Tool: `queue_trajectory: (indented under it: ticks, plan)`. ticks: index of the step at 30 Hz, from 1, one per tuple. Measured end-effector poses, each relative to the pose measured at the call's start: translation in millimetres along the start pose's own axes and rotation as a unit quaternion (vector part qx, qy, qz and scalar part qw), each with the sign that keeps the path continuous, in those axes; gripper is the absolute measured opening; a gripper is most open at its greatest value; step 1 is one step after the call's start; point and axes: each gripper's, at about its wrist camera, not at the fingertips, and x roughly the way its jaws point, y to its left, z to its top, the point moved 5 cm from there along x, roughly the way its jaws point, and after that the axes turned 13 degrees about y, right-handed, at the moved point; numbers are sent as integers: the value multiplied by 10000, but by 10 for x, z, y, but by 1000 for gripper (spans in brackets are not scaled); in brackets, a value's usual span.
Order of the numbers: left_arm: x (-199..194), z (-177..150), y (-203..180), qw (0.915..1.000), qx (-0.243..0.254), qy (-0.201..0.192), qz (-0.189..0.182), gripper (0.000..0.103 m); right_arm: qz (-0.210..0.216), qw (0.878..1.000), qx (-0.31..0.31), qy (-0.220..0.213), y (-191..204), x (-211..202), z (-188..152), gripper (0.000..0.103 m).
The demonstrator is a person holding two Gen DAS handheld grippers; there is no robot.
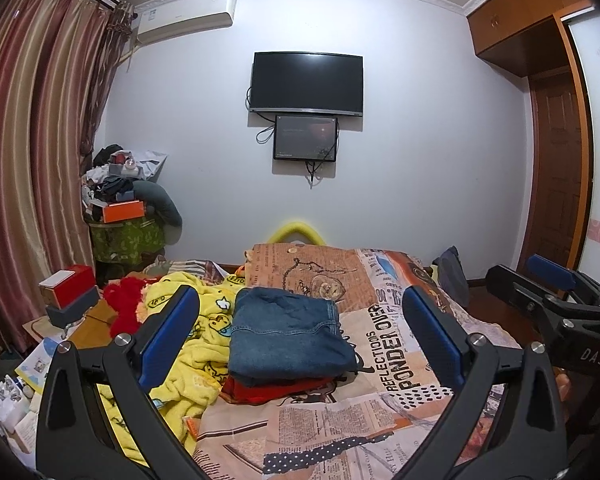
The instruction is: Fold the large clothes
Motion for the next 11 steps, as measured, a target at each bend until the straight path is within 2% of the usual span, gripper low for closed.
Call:
queue_trajectory:
  ticks: [11]
  plan:
    - [25,-9,2,10000,-8,40,-80,102,-24,10000,18,20,-32,20,0,103]
